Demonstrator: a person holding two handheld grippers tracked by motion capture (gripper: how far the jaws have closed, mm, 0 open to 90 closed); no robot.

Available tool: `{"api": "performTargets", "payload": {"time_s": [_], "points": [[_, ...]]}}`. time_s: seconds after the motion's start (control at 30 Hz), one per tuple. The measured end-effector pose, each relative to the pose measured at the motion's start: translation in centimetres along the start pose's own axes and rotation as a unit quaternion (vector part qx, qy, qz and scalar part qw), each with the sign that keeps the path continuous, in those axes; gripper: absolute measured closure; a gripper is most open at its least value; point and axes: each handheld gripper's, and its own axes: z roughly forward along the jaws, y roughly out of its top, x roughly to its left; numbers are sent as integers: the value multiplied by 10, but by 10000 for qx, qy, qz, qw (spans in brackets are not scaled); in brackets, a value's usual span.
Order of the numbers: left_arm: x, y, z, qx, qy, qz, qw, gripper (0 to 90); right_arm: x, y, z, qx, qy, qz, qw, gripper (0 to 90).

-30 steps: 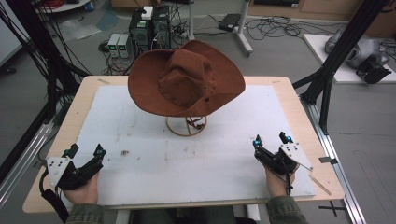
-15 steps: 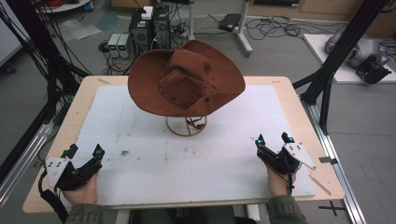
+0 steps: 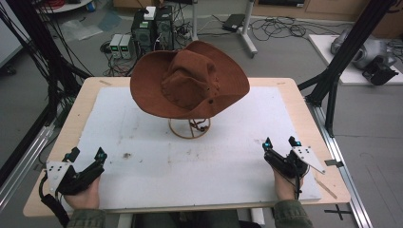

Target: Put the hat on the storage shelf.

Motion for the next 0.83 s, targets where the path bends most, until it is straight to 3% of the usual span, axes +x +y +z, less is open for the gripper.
{"api": "performTargets", "payload": {"time_s": [0.2,0.83], "points": [[1,0,0,9,20,-21,10000,172,-2,-2,3,88,20,131,9999,130],[4,0,3,106,-17,29,9999,170,-5,-1,6,95,39,164,9998,130]]}}
